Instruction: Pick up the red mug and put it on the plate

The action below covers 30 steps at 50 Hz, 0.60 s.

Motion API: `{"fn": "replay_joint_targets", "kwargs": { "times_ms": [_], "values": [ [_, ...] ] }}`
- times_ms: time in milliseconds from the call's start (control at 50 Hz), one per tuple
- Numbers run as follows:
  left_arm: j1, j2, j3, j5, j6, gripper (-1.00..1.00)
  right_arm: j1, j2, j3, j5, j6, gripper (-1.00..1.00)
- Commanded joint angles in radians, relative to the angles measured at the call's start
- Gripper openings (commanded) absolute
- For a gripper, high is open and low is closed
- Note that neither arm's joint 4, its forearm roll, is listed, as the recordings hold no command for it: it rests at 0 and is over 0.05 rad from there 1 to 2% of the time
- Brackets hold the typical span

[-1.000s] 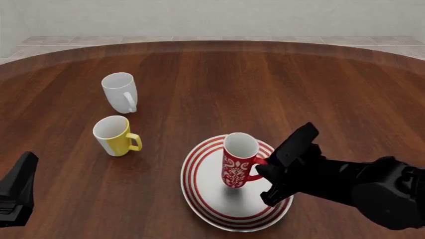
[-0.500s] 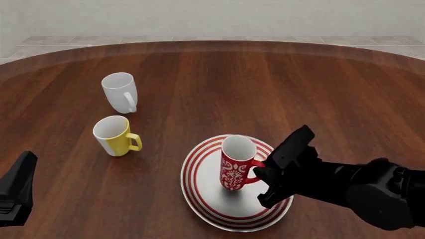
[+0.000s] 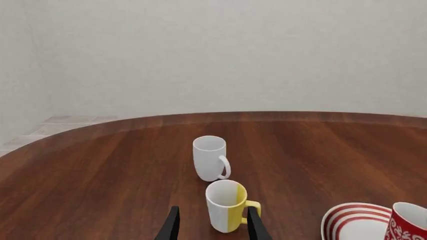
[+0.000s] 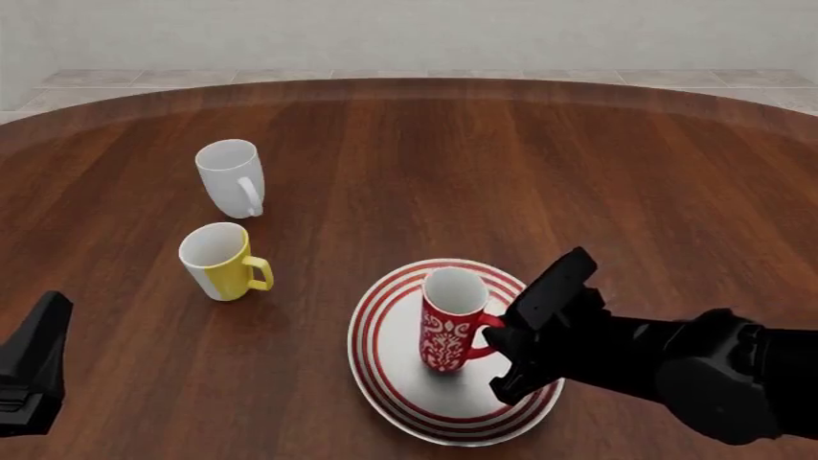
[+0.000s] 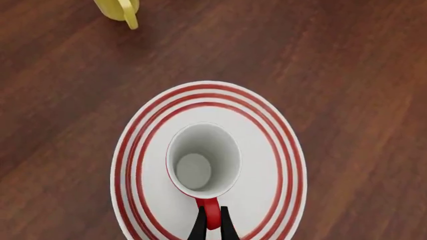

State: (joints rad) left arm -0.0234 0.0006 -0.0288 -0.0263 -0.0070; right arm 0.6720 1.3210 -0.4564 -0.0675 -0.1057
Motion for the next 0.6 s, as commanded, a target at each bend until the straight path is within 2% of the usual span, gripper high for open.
{"fn": "replay_joint_targets", "kwargs": {
  "times_ms": [20,600],
  "values": [
    [0.0,0.0,0.0,0.0,-0.001,1.0,0.003,0.007,-0.004,-0.005,0.007,-1.0],
    [0.0,0.0,-0.004,0.004,-0.005,1.0,0.011,0.022,-0.002,-0.018,0.015,-1.0]
  ]
}}
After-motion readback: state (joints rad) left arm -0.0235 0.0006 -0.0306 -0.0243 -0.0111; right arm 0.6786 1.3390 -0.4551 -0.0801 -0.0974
